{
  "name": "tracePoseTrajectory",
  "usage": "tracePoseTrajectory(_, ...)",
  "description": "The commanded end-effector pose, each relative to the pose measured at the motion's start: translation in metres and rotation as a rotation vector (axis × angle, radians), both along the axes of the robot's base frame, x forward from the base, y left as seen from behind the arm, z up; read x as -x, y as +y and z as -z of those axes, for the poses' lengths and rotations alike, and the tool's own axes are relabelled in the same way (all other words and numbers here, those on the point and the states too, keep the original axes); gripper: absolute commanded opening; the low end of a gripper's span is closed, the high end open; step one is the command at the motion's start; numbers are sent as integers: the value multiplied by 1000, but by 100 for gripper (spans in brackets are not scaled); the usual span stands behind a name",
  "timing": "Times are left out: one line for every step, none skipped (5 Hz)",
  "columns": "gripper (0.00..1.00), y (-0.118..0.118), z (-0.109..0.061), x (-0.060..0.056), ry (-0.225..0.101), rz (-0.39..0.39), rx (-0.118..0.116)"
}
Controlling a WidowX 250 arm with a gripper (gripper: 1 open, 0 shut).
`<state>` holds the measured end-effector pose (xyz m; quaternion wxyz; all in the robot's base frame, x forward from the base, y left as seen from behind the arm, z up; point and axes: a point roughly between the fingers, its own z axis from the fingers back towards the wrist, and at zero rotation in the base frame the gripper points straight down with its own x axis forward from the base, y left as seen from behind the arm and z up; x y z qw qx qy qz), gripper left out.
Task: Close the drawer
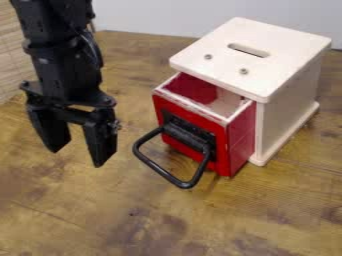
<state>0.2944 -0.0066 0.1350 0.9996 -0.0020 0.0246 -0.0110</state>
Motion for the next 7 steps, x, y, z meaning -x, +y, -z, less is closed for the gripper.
tracePoseTrajectory(100,1,6,-5,3,61,4)
tracePoseTrajectory(100,-12,15,-8,-5,66,2)
tracePoseTrajectory(100,-18,19,-13,-4,114,3)
tracePoseTrajectory(100,-24,26,-17,-8,163,0)
tracePoseTrajectory(100,-28,43,-25,-11,155,-14)
tracePoseTrajectory(100,-32,66,-32,-14,145,-34)
tracePoseTrajectory(100,-35,78,-32,-20,134,-59)
